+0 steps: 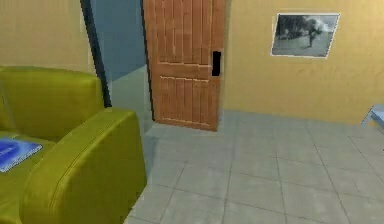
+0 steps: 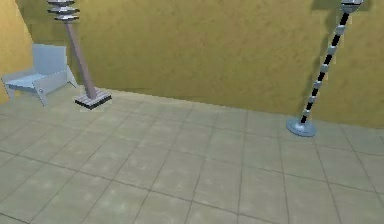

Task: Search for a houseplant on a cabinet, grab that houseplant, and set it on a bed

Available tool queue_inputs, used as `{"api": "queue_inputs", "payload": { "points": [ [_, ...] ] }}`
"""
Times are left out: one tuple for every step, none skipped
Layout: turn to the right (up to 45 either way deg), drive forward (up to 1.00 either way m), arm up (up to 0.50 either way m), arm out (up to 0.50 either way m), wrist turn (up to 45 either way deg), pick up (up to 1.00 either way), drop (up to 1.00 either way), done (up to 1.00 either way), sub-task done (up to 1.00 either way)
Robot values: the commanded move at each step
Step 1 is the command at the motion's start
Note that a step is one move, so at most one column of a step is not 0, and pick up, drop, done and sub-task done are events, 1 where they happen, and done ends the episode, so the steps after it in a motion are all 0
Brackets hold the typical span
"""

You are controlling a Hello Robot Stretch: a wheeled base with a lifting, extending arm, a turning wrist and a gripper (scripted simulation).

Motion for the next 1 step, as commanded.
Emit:
{"api": "queue_inputs", "payload": {
  "points": [
    [0.0, 1.0, 0.0, 0.0, 0.0, 0.0, 0.0, 0.0, 0.0]
  ]
}}
